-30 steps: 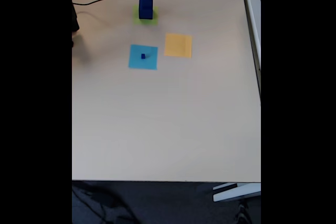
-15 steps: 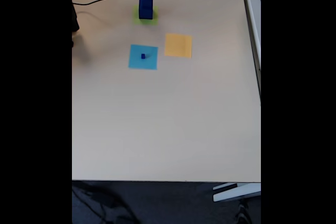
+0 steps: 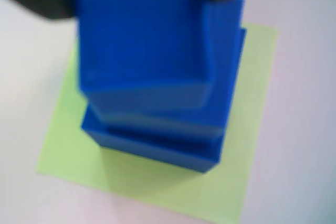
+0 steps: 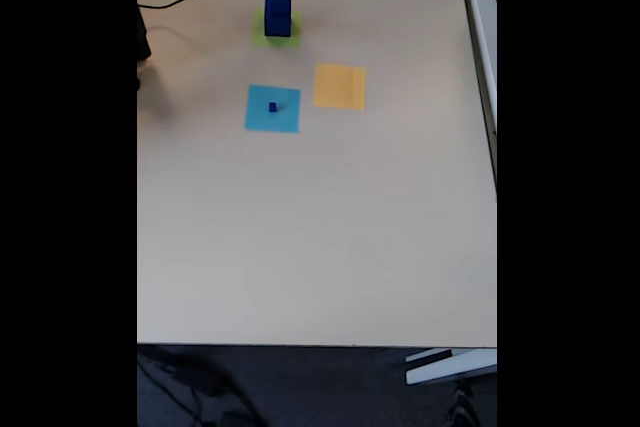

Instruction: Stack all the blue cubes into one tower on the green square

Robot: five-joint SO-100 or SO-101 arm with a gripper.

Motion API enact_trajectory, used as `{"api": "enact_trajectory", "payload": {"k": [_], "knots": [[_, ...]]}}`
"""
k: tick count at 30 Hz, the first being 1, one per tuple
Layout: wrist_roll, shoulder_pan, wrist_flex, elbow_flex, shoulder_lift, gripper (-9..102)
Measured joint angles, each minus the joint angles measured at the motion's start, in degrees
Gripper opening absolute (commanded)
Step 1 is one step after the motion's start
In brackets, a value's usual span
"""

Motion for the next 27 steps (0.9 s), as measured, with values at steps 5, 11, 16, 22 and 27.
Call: {"api": "enact_trajectory", "payload": {"k": [5,11,16,22,27], "knots": [[0.8,0.0,0.1,-0.1,-0.4,10],[3.3,-0.8,0.1,-0.1,-1.4,11],[4.7,-1.1,0.4,-0.2,-1.4,11],[5.3,-1.1,1.7,-0.6,-1.6,11],[5.3,-1.1,1.7,-0.6,-1.8,11]]}}
